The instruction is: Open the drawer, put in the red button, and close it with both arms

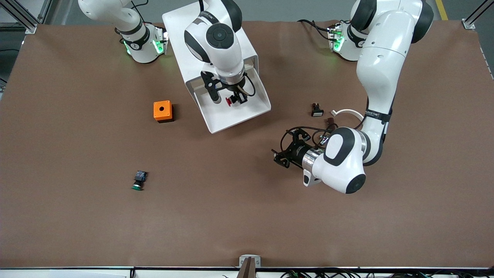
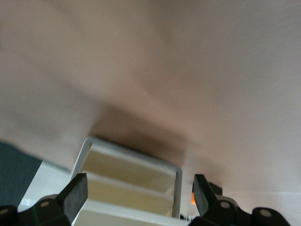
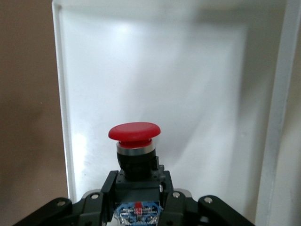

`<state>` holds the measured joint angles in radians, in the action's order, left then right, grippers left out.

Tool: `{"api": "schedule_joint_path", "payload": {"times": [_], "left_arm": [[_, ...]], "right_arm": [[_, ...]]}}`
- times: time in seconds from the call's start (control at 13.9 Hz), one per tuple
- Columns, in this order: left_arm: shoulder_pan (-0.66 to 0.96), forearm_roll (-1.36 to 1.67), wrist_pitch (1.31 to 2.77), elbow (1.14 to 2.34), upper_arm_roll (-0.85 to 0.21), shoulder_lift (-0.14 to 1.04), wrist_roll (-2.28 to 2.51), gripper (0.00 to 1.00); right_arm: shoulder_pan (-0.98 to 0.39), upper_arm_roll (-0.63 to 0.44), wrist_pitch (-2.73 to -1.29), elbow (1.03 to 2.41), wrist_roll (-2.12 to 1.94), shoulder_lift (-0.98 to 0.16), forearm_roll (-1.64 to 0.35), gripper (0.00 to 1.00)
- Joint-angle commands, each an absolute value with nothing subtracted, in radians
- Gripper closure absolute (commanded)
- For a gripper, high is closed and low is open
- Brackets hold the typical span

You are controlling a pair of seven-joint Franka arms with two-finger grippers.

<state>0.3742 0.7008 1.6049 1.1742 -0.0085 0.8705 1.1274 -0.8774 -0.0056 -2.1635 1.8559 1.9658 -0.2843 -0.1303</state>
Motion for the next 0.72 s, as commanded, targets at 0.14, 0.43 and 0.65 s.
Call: {"api": "schedule_joint_path", "payload": {"times": [0.14,0.43,0.65], "left_arm": [[0.382,0.559,1.735,1.187,0.005,0.802,1.046,0.01],[0.437,0.43,1.77,1.189,0.005,0.779,1.046,0.01],[0.486,0.348,1.782,1.195,0.003,0.776,1.054,0.01]], "right_arm": [[-0.911,-0.017,-2.18,1.813,2.055,-0.35,-0.077,1.0],[-0.917,-0.017,-2.178,1.796,2.091,-0.364,-0.078,1.0],[-0.917,-0.017,-2.177,1.783,2.092,-0.377,-0.081,0.98]]}}
